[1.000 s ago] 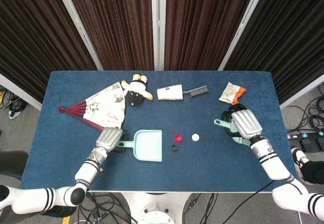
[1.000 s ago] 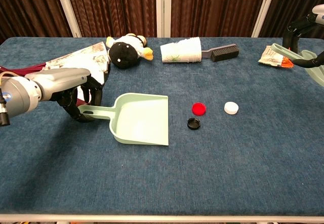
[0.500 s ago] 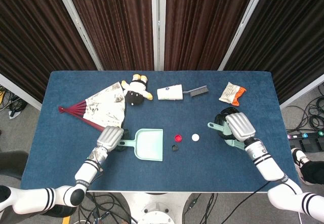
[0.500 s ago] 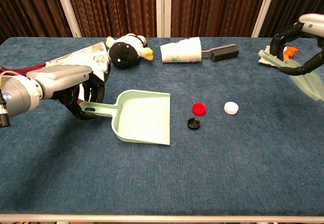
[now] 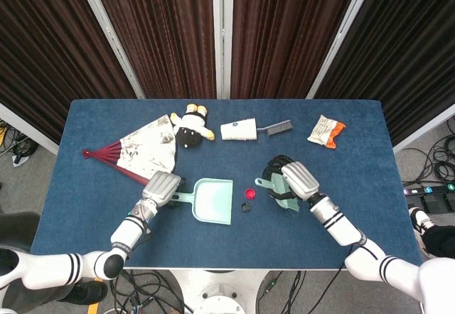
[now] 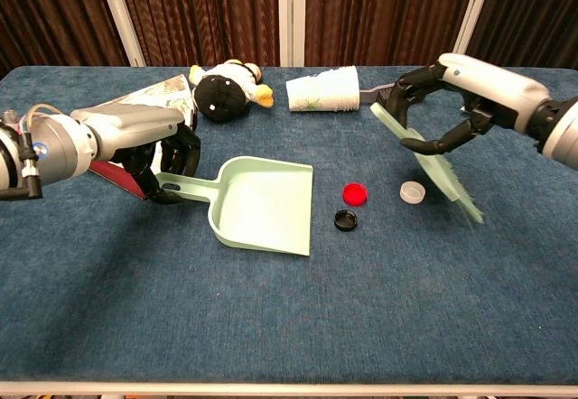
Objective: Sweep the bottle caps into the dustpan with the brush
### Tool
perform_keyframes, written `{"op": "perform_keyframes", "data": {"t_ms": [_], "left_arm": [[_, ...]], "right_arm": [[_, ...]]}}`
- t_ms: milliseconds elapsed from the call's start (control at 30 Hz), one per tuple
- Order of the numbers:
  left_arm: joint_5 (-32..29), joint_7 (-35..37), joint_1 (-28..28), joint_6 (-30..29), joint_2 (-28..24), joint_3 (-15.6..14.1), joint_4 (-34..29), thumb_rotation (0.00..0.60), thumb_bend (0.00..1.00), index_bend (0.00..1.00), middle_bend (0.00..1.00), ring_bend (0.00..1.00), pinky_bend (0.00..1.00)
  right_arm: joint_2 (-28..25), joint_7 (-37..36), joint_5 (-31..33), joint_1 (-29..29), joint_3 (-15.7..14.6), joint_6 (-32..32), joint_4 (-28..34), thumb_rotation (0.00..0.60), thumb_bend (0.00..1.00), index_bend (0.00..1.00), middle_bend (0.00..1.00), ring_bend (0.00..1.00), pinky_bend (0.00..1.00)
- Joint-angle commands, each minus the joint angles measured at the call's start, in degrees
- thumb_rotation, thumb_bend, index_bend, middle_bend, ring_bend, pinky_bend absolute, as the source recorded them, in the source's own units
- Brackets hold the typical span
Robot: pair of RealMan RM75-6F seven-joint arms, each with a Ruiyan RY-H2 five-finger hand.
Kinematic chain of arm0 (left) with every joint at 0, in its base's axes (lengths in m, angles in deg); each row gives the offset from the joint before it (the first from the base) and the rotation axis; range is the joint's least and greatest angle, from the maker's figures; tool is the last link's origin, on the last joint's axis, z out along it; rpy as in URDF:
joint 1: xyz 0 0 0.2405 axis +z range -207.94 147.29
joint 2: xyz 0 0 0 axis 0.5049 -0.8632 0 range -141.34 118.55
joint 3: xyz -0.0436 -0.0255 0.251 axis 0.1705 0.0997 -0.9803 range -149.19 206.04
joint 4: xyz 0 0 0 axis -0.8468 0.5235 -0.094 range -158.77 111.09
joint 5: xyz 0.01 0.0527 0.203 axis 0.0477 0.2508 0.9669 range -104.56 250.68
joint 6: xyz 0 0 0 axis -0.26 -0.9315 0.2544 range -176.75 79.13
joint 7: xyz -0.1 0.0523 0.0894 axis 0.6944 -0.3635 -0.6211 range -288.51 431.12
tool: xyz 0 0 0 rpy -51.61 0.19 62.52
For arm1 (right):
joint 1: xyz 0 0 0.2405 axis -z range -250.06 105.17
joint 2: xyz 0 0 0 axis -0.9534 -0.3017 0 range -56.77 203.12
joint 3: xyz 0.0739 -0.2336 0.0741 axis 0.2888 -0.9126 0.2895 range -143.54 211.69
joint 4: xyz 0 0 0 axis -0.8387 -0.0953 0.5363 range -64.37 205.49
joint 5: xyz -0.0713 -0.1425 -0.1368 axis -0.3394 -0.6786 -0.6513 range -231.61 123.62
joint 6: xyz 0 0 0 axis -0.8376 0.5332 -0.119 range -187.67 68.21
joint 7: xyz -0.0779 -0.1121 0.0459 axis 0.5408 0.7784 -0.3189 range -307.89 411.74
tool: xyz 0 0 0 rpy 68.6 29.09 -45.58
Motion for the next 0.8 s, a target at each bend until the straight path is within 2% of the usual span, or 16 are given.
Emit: {"op": "perform_keyframes", "data": {"t_ms": [33, 367, 567, 800], "left_arm": [[-2.9, -1.1, -1.7, 1.5, -0.5, 0.6, -0.1, 0.6, 0.34, 0.59, 0.56, 0.47, 0.52], [-8.1, -1.4, -4.8, 3.7, -1.7, 0.0, -0.2, 0.6, 0.35, 0.59, 0.56, 0.48, 0.52], [-9.7, -1.1, -6.6, 5.7, -2.0, -0.6, 0.5, 0.6, 0.35, 0.59, 0.56, 0.48, 0.52], [-10.9, 0.0, -8.4, 7.2, -2.8, -1.3, 0.4, 0.6, 0.35, 0.59, 0.56, 0.48, 0.52]], "right_arm": [[2.9, -2.7, -1.4, -1.6, -0.7, -1.2, -4.1, 0.6, 0.43, 0.69, 0.6, 0.25, 0.19], [8.9, -7.0, -2.9, -3.0, -1.8, -5.3, -11.2, 0.6, 0.46, 0.69, 0.6, 0.25, 0.19], [11.8, -8.6, -3.4, -3.4, -2.6, -6.8, -13.6, 0.6, 0.47, 0.69, 0.6, 0.25, 0.19], [15.3, -11.3, -3.0, -3.9, -2.2, -9.1, -15.3, 0.6, 0.52, 0.69, 0.6, 0.25, 0.19]]}}
